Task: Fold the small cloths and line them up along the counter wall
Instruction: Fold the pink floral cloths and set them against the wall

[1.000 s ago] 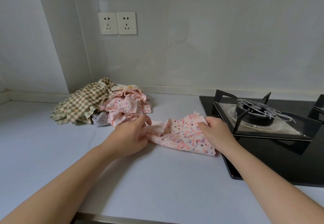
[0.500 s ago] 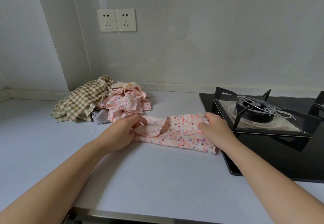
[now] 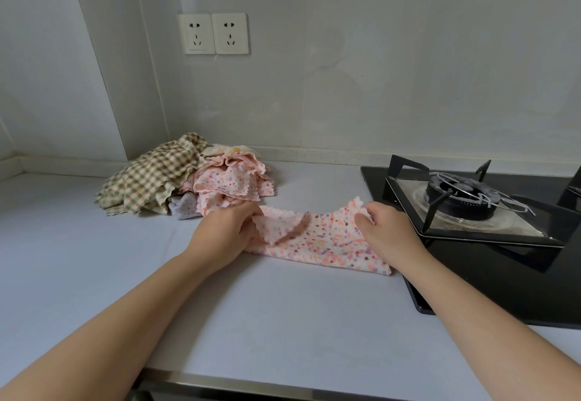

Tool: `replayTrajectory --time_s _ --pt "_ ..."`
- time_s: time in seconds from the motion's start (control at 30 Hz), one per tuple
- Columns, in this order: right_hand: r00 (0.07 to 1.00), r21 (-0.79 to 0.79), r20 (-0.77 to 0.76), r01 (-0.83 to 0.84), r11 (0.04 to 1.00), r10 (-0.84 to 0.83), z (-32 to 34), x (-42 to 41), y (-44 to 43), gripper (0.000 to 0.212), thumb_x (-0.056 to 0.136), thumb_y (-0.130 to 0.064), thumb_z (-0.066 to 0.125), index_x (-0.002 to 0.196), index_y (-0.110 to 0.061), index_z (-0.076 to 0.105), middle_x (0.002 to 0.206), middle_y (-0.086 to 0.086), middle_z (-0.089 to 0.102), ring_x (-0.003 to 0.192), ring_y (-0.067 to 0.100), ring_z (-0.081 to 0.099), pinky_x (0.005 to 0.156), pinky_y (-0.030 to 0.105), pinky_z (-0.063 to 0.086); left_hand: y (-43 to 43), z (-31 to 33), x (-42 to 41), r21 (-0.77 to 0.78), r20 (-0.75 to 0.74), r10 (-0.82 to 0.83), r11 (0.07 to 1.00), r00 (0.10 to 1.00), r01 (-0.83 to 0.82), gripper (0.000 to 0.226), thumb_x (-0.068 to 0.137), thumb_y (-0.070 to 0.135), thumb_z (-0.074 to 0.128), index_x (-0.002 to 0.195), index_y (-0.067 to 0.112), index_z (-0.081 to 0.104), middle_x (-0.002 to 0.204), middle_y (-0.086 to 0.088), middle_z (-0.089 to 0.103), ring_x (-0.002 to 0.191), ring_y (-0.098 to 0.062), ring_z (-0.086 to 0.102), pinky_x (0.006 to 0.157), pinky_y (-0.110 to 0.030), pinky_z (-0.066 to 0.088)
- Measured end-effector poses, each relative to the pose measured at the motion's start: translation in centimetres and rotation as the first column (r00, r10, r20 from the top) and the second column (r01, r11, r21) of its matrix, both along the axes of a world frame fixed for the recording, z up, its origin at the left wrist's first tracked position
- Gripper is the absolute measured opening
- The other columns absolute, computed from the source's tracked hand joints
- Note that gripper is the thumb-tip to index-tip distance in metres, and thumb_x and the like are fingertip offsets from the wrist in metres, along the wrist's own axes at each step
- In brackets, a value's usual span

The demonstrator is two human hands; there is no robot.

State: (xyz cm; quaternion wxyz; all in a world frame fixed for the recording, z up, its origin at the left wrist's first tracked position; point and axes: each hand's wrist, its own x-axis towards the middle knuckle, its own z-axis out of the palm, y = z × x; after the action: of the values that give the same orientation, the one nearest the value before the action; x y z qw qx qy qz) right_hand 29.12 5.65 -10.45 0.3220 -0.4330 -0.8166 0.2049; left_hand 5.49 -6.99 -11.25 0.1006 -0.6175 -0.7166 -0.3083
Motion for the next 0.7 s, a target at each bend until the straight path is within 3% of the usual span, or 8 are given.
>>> replayTrajectory --time_s 0.07,0.17,0.3,0.4,0.43,0.5,0.6,0.7 --pt "1.000 0.016 -0.023 0.021 1.000 -0.021 0.2 0.0 -0.1 0.035 0.090 -0.012 0.047 0.062 -0.014 0.027 0.055 0.001 0.027 0.050 0.014 0.024 0.049 0.030 0.018 0.0 0.4 -0.2 0.065 0.136 0.033 0.997 0.990 -0.042 0.019 0.090 0.012 0.045 0.072 0.014 0.048 0.063 -0.001 0.048 0.071 -0.022 0.043 0.059 -0.035 0.033" --pt "0.994 0.049 -0.093 0.066 0.997 -0.061 0.8 0.1 -0.3 0.036 0.087 -0.010 0.048 0.060 -0.015 0.025 0.053 -0.001 0.025 0.049 0.015 0.022 0.050 0.030 0.016 0.0 1.7 -0.6 0.034 0.398 0.057 0.996 0.916 -0.077 0.037 0.099 0.020 0.044 0.063 0.013 0.035 0.058 0.000 0.037 0.058 -0.016 0.035 0.057 -0.034 0.029" --pt "0.996 0.036 -0.070 0.049 0.998 -0.047 1.0 0.3 -0.2 0.036 0.087 -0.011 0.049 0.060 -0.016 0.026 0.051 -0.002 0.026 0.047 0.014 0.022 0.049 0.029 0.017 -0.1 2.9 -0.6 -0.189 0.435 0.143 0.980 0.889 -0.065 0.038 0.098 0.018 0.044 0.061 0.014 0.033 0.060 -0.001 0.035 0.055 -0.016 0.034 0.051 -0.027 0.032" --pt "0.995 0.015 0.091 0.028 0.999 -0.029 0.7 0.5 0.0 0.037 0.087 -0.015 0.051 0.059 -0.016 0.027 0.051 -0.001 0.028 0.048 0.016 0.024 0.050 0.029 0.017 -0.4 3.8 -0.6 -0.433 0.537 0.265 0.901 0.801 -0.007 0.010 0.095 0.013 0.046 0.091 0.007 0.052 0.081 -0.009 0.048 0.062 -0.021 0.053 0.043 -0.028 0.050" --pt "0.989 0.026 0.144 0.030 0.999 -0.033 0.7 0.5 0.0 0.036 0.086 -0.017 0.051 0.059 -0.016 0.027 0.051 -0.001 0.028 0.049 0.017 0.025 0.051 0.030 0.017 -0.6 4.0 -0.6 -0.492 0.568 0.313 0.870 0.761 0.010 0.016 0.095 0.015 0.047 0.107 0.006 0.050 0.087 -0.011 0.051 0.064 -0.022 0.057 0.042 -0.027 0.052" --pt "0.975 0.067 0.213 0.048 0.997 -0.061 0.7 0.5 -0.2 0.036 0.086 -0.020 0.051 0.059 -0.016 0.028 0.052 0.000 0.031 0.050 0.019 0.028 0.050 0.030 0.018 -0.6 4.1 -0.7 -0.544 0.575 0.364 0.839 0.733 0.010 0.035 0.093 0.017 0.047 0.125 0.003 0.044 0.088 -0.013 0.053 0.062 -0.022 0.057 0.042 -0.027 0.051" --pt "0.966 0.136 0.243 0.052 0.989 -0.084 0.6 0.2 -0.5 0.036 0.087 -0.022 0.049 0.059 -0.015 0.028 0.054 0.002 0.034 0.054 0.023 0.034 0.050 0.031 0.021 -0.3 3.5 -0.3 -0.545 0.499 0.381 0.836 0.779 -0.059 0.043 0.094 0.023 0.045 0.132 0.002 0.042 0.088 -0.013 0.055 0.065 -0.023 0.056 0.043 -0.025 0.049" --pt "0.956 0.175 0.277 0.047 0.983 -0.095 0.4 -0.2 -0.7 0.037 0.091 -0.021 0.045 0.059 -0.013 0.029 0.054 0.002 0.035 0.060 0.027 0.038 0.054 0.033 0.021 0.5 2.4 -0.2 -0.497 0.227 0.336 0.847 0.914 -0.188 0.028 0.098 0.022 0.037 0.103 0.003 0.058 0.111 -0.017 0.057 0.082 -0.026 0.052 0.065 -0.027 0.042"
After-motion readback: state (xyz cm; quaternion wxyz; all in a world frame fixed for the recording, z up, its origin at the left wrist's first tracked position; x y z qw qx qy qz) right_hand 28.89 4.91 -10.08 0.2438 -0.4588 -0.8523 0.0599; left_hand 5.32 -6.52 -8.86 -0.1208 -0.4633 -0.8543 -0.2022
